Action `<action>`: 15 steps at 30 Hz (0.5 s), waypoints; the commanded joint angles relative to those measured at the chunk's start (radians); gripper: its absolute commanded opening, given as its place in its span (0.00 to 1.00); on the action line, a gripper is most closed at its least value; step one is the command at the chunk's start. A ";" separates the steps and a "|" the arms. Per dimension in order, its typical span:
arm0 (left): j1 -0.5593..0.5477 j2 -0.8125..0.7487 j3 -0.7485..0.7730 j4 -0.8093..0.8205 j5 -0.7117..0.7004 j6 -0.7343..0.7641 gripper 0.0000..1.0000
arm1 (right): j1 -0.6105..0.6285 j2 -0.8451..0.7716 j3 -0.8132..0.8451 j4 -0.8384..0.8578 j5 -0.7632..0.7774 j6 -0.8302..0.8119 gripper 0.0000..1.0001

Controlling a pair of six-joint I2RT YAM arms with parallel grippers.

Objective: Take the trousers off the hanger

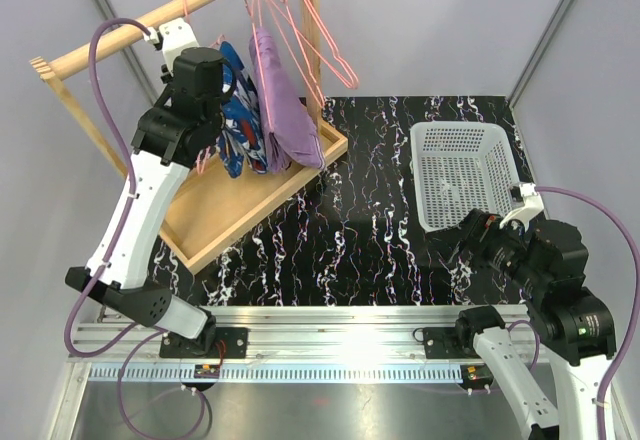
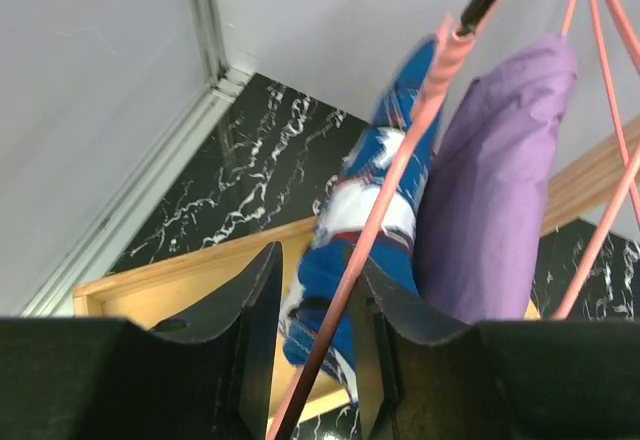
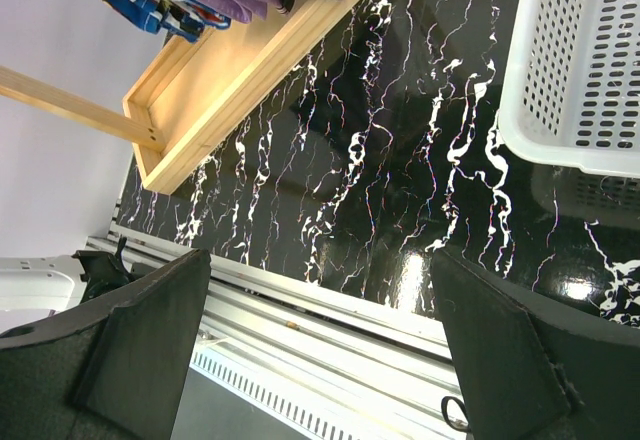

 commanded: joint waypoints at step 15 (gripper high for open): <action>0.018 -0.006 0.159 -0.067 0.187 0.077 0.00 | 0.007 0.029 0.044 0.024 -0.010 -0.006 0.99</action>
